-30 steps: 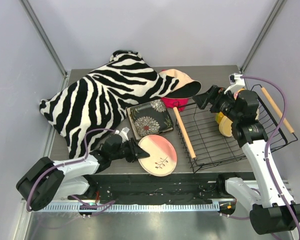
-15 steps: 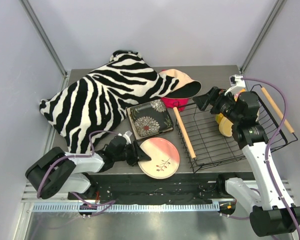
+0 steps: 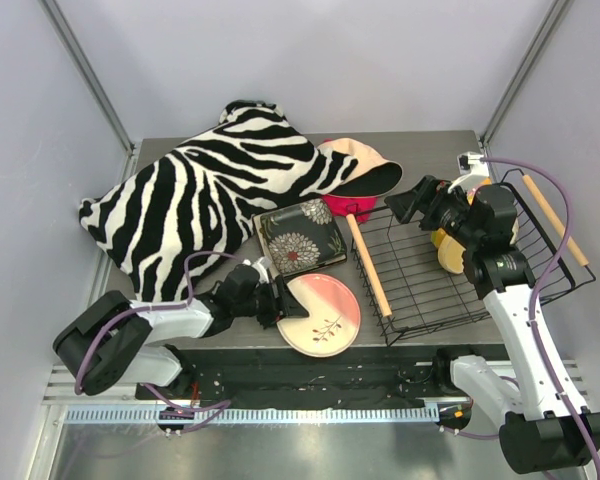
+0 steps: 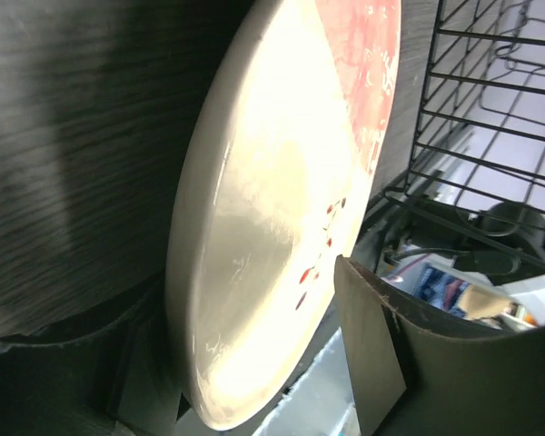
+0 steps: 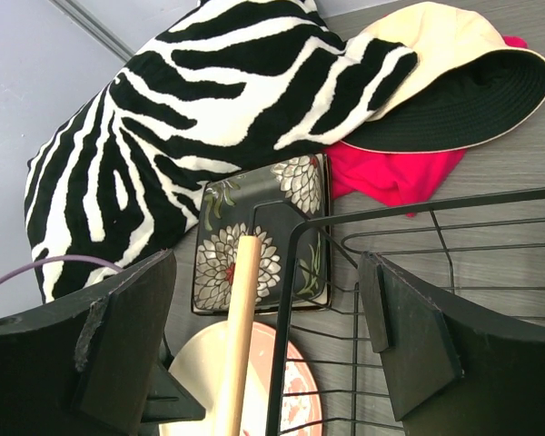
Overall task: Unload the plates from the dish rack
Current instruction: Place the plate at the center of the board.
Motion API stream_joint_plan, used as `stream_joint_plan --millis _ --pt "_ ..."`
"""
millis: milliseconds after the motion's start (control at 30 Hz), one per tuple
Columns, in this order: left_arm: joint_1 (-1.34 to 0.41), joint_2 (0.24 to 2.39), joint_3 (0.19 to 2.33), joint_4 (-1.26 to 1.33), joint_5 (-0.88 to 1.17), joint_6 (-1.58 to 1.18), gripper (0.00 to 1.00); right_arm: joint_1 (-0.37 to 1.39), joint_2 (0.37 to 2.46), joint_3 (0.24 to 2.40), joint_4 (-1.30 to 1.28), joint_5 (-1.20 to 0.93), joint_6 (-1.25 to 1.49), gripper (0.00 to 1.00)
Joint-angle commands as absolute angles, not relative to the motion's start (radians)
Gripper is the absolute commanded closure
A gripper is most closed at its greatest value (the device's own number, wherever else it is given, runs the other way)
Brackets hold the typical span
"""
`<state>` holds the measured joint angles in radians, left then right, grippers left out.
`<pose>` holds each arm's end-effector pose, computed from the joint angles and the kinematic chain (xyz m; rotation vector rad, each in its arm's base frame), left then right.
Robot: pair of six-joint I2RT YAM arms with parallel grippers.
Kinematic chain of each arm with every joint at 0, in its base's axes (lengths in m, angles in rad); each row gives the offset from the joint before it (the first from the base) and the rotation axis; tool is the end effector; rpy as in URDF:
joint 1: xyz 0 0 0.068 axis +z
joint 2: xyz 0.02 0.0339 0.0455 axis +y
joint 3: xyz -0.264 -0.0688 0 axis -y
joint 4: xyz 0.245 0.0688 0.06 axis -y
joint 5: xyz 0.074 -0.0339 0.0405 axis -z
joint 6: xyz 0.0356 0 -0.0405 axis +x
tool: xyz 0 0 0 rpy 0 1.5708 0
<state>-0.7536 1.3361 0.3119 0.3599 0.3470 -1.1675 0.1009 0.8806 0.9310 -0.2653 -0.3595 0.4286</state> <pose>0.1535 -0.1606 0.1259 -0.3155 2.5778 -1.2928 0.1962 0.0324 0.3665 0.0339 1.8258 0.6976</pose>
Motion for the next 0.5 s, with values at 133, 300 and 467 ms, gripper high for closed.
stream_joint_plan --millis 133,300,467 --pt "-0.756 1.281 0.351 0.104 0.192 -1.014 0.28 0.097 0.853 0.931 -0.235 -0.382 0.443 0.1" --pt "-0.756 1.267 0.362 0.029 0.157 -0.994 0.24 0.097 0.854 0.93 -0.232 -0.388 0.449 0.1" --pt "-0.755 1.264 0.354 0.008 0.13 -0.989 0.22 0.098 0.854 0.928 -0.233 -0.391 0.451 0.1"
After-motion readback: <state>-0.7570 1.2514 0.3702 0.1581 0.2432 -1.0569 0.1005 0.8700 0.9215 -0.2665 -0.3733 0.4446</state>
